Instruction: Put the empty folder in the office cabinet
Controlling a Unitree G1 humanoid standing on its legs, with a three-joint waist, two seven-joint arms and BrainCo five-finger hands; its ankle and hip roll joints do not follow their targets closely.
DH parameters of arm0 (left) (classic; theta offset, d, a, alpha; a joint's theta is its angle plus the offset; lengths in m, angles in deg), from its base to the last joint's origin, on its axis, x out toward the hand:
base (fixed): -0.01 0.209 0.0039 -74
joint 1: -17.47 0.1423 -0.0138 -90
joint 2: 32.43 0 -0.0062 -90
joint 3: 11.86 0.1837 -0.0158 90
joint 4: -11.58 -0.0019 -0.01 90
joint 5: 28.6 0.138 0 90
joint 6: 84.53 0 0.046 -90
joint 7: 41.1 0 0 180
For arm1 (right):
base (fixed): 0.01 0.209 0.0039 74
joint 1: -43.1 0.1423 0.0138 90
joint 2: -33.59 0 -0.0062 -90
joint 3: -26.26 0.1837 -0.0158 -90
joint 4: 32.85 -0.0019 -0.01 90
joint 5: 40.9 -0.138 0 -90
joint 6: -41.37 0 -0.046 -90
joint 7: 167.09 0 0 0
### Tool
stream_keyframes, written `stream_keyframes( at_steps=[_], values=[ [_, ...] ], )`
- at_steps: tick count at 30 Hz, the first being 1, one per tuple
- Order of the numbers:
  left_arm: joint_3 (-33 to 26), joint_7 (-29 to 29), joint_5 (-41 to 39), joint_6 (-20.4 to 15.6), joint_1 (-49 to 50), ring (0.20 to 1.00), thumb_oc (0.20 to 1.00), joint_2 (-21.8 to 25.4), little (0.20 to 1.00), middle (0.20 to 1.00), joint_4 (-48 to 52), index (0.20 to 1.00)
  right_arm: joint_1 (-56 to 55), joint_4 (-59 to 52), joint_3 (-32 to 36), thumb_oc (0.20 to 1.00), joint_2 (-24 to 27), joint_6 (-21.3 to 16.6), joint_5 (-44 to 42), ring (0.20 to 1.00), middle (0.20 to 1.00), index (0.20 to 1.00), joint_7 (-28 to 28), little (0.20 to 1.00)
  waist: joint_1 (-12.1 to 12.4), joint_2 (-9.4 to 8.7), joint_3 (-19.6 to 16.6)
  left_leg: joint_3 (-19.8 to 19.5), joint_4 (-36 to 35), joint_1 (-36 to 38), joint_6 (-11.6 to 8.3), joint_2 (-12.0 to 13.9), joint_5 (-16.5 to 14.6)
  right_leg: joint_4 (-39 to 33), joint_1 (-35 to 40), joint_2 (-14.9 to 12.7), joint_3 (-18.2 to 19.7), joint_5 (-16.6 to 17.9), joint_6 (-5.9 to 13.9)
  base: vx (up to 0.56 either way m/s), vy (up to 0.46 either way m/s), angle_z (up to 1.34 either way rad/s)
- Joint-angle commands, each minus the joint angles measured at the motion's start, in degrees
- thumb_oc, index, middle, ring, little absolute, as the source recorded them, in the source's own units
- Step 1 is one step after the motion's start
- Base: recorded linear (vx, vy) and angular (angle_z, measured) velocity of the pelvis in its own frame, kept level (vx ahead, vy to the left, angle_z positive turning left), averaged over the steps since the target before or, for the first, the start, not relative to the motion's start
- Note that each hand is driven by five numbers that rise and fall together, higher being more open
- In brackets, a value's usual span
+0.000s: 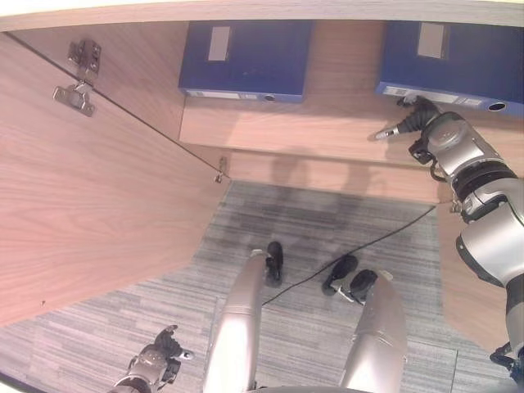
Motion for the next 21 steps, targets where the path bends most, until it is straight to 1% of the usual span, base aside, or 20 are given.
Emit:
stream_keyframes(
  at_steps=[1,2,3,4,7,9,10,12,13,14,15,18,19,20,21],
  values=[
    [-1.13,1.02,2.36,1.09,1.75,1.0,1.0,4.23,1.0,1.0,-1.11,1.0,-0.7,-2.03,-3.34,1.0,4.25,0.73,6.27,1.0,1.0,1.0,6.91,1.0,1.15,0.38,3.5,1.6,-4.39,3.41,0.47,0.87,-1.37,-6.1,6.97,0.44,5.31,0.13,1.33,-0.01,0.008,-0.05],
    [-1.12,1.03,2.37,1.09,1.77,1.0,1.0,4.23,1.0,1.0,-1.09,1.0,-0.75,-2.15,-3.31,1.0,4.32,0.79,6.32,1.0,1.0,1.0,6.96,1.0,1.16,0.39,3.5,1.6,-4.43,3.45,0.48,0.86,-1.35,-6.13,7.0,0.44,5.31,0.15,1.34,-0.02,0.015,-0.04],
    [-1.58,1.45,2.28,0.98,1.6,1.0,1.0,4.34,1.0,1.0,-0.71,1.0,-2.27,-4.06,-5.32,1.0,5.08,0.52,9.38,1.0,1.0,1.0,9.3,1.0,0.92,0.4,3.75,1.64,-4.65,3.51,0.42,0.96,-1.23,-6.37,7.07,0.33,5.25,0.34,1.53,-0.02,0.008,-0.04],
    [-1.76,1.64,2.23,0.98,1.41,1.0,1.0,4.3,1.0,1.0,-0.56,1.0,-2.93,-4.7,-6.23,1.0,5.26,0.56,10.93,1.0,1.0,1.0,10.39,1.0,0.81,0.38,3.85,1.66,-4.98,3.72,0.39,0.97,-1.14,-6.59,7.15,0.33,5.22,0.48,1.66,-0.02,0.008,-0.04],
    [-1.99,2.06,1.89,1.0,0.48,1.0,1.0,4.01,1.0,1.0,-0.21,1.0,-5.14,-5.75,-8.77,1.0,4.64,0.36,17.54,1.0,1.0,1.0,12.3,1.0,0.48,0.32,4.36,1.63,-6.08,4.44,0.24,1.07,-0.75,-7.6,7.78,0.34,4.98,1.25,2.1,-0.02,-0.016,-0.04],
    [-1.94,2.03,1.75,1.22,-0.44,1.0,1.0,2.99,1.0,1.0,-0.27,1.0,-8.12,-4.95,-9.99,1.0,1.71,1.1,24.31,1.0,1.0,1.0,13.65,1.0,0.55,-0.07,4.77,1.46,-8.18,5.91,-0.06,1.15,0.14,-9.68,9.25,0.68,4.16,2.26,2.75,-0.02,-0.048,-0.05],
    [-1.95,2.01,1.76,1.22,-0.38,1.0,1.0,3.01,1.0,1.0,-0.3,1.0,-8.19,-4.81,-9.92,1.0,1.54,1.09,24.48,1.0,1.0,1.0,13.6,1.0,0.51,-0.03,4.85,1.4,-8.47,6.23,-0.08,1.14,0.29,-10.0,9.64,0.75,4.01,2.42,2.76,-0.01,-0.034,-0.06],
    [-1.5,1.45,1.63,1.37,-1.33,1.0,1.0,2.16,1.0,1.0,-0.53,1.0,-8.9,-2.84,-10.38,1.0,-1.84,1.44,31.35,1.0,1.0,1.0,11.43,1.0,0.58,-0.24,5.21,1.45,-11.04,8.09,-0.28,1.13,1.2,-12.26,11.15,1.19,3.33,3.76,3.58,-0.02,-0.036,-0.08],
    [-1.04,0.66,1.71,1.64,-2.04,1.0,1.0,0.9,1.0,1.0,-1.34,1.0,-11.72,1.19,-9.47,1.0,-6.75,2.39,37.47,1.0,1.0,1.0,9.04,1.0,0.91,-0.48,5.67,1.13,-14.95,10.93,-0.76,0.97,2.84,-15.92,13.9,2.02,2.29,5.63,4.72,-0.03,-0.1,-0.09],
    [-0.93,-0.23,2.89,2.03,-2.51,1.0,1.0,0.43,1.0,1.0,-1.97,1.0,-14.59,3.46,-7.59,1.0,-10.29,3.94,40.99,1.0,1.0,1.0,8.98,1.0,1.24,-0.47,5.72,0.69,-18.42,13.36,-1.34,0.87,4.32,-18.89,16.24,2.77,1.04,7.01,5.75,-0.02,-0.161,-0.11],
    [-0.7,-0.58,3.7,2.22,-2.9,1.0,1.0,0.64,1.0,1.0,-2.13,1.0,-17.0,4.54,-6.41,1.0,-12.67,4.59,43.85,1.0,1.0,1.0,9.22,1.0,1.4,-0.55,5.68,0.03,-23.51,17.47,-2.03,0.76,6.4,-23.89,20.42,3.8,-0.25,9.04,6.66,0.02,-0.157,-0.07],
    [-1.36,-0.72,4.52,2.04,-3.33,1.0,1.0,0.96,1.0,1.0,-2.34,1.0,-20.44,4.42,-6.32,1.0,-13.29,4.48,48.05,1.0,1.0,1.0,7.95,1.0,1.42,-1.03,4.83,-0.21,-31.11,23.44,-3.32,0.99,9.49,-31.38,26.32,5.47,-1.74,11.75,8.0,0.04,-0.093,0.06],
    [-1.35,-0.72,4.56,2.03,-3.23,1.0,1.0,0.99,1.0,1.0,-2.32,1.0,-20.56,4.36,-6.28,1.0,-13.3,4.51,48.12,1.0,1.0,1.0,7.95,1.0,1.42,-0.96,4.96,-0.25,-31.61,23.95,-3.37,1.01,9.76,-31.91,26.87,5.63,-1.89,12.01,8.0,0.07,-0.1,0.0],
    [-1.88,-0.67,5.5,2.31,-2.59,1.0,1.0,1.27,1.0,1.0,-2.37,1.0,-22.57,2.87,-6.49,1.0,-14.04,4.28,50.38,1.0,1.0,1.0,8.69,1.0,1.32,-1.58,4.02,-0.25,-37.42,28.64,-4.36,1.35,11.88,-37.5,31.07,7.43,-2.73,13.68,8.84,0.09,-0.123,-0.02],
    [-2.62,-0.39,5.67,2.26,-2.29,1.0,1.0,1.54,1.0,1.0,-2.73,1.0,-23.24,2.11,-7.28,1.0,-14.55,4.1,52.55,1.0,1.0,1.0,8.83,1.0,1.14,-2.47,2.86,-0.34,-40.71,31.99,-5.25,2.05,13.35,-42.21,34.26,9.47,-2.78,14.82,9.2,0.09,-0.125,-0.02]
  ],
)
